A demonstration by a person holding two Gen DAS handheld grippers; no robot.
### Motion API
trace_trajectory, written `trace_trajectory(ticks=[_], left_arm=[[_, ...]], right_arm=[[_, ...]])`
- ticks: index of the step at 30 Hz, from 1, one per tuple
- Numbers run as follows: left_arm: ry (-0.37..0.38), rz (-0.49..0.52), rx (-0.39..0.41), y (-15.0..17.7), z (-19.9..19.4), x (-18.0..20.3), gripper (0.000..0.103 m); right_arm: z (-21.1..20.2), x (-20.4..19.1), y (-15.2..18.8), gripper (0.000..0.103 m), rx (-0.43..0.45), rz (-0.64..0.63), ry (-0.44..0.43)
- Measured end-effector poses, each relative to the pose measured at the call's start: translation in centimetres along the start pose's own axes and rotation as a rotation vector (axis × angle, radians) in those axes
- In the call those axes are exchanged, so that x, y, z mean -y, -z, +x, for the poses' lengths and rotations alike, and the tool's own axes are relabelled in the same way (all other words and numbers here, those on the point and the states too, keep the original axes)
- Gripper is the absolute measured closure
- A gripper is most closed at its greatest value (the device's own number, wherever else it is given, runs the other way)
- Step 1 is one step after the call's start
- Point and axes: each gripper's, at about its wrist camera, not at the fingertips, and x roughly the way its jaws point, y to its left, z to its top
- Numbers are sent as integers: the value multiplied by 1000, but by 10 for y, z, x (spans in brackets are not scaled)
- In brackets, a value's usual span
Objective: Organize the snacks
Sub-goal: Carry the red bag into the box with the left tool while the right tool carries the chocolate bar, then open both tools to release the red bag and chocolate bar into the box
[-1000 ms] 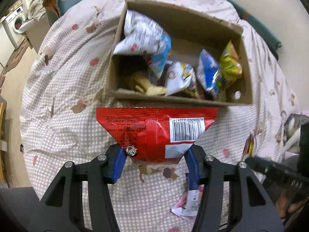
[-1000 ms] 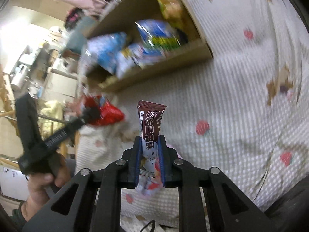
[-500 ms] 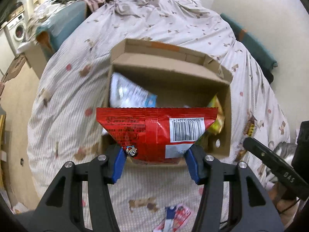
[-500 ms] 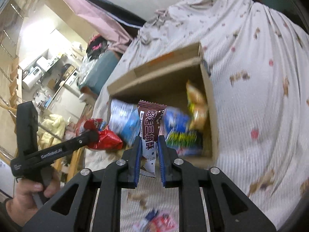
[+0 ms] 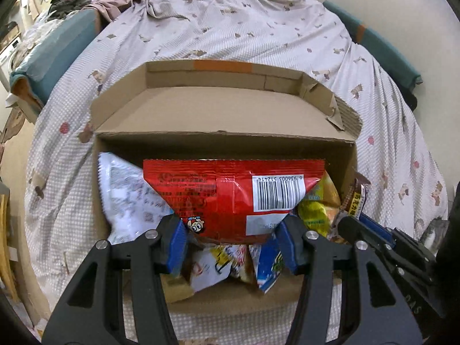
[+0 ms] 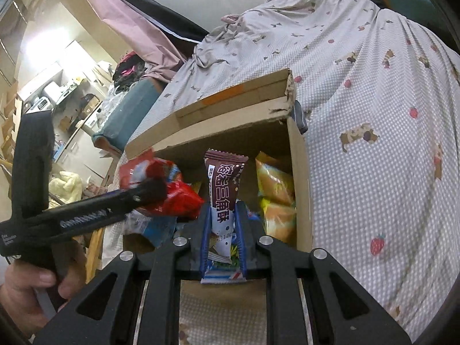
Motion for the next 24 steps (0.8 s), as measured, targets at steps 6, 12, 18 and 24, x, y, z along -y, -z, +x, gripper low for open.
trace_trajectory(ticks=[6,12,18,24], left_arm=[[-43,39,-1,-8,16,7,50],[-31,62,17,-12,17,8,32],[-44,90,61,-13,6,8,32],[-55,80,82,-11,-1,6,32]], right_arm=[[22,4,-14,86,-2,0,1],[34,3,-22,82,-10,-18,-8],[31,11,-26,82,-15,39,-61],[28,10,-26,30,-16,34,-66]])
